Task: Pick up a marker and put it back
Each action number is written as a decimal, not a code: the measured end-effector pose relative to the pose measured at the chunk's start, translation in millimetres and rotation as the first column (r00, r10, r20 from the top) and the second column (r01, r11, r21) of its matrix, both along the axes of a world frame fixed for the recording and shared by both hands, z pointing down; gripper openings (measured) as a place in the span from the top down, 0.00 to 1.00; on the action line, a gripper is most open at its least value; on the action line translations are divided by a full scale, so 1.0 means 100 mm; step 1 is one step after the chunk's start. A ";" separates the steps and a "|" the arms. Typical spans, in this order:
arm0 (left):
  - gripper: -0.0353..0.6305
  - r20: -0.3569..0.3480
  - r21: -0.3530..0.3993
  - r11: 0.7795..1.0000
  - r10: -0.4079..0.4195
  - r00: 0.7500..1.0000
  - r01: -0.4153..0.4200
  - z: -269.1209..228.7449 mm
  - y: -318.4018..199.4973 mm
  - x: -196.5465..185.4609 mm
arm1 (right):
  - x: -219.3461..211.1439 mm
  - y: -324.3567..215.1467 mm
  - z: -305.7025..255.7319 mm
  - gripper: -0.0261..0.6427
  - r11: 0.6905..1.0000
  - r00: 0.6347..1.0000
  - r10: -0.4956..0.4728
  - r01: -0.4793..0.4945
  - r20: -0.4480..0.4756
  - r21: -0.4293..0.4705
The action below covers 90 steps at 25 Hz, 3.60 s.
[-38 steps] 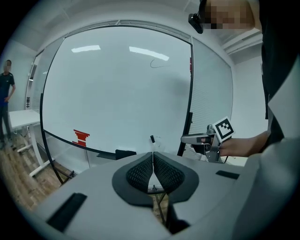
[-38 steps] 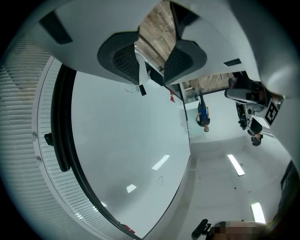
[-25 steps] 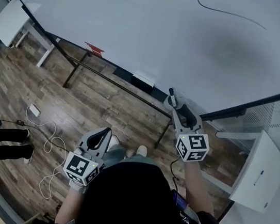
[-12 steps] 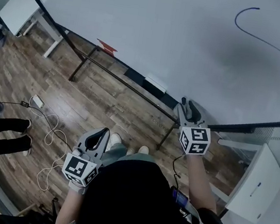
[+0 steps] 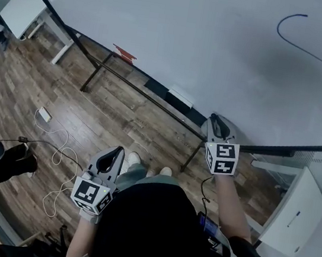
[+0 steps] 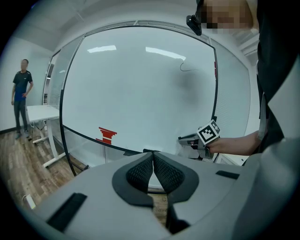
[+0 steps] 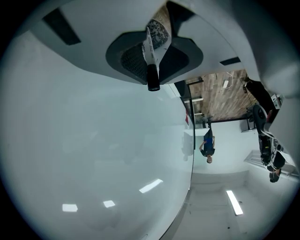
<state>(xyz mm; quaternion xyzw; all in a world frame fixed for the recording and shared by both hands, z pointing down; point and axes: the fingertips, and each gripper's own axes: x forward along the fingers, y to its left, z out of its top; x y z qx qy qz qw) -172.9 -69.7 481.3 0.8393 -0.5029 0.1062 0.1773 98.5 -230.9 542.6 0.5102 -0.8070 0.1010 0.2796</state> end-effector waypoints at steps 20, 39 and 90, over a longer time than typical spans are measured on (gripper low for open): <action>0.92 -0.040 0.037 0.994 0.104 0.994 -0.102 -0.08 -0.13 0.25 | 0.25 0.32 -0.82 0.82 0.984 0.989 0.071 -0.091 0.130 0.154; 0.92 -0.064 0.114 0.921 0.381 0.922 -0.372 -0.27 -0.25 0.99 | 0.75 1.44 -1.33 0.82 0.925 0.930 0.263 -0.319 0.258 0.207; 0.92 -0.028 0.006 0.996 -0.086 0.996 0.086 0.06 0.16 -0.01 | 0.15 0.14 -0.42 0.82 0.998 0.985 -0.024 0.014 0.168 0.062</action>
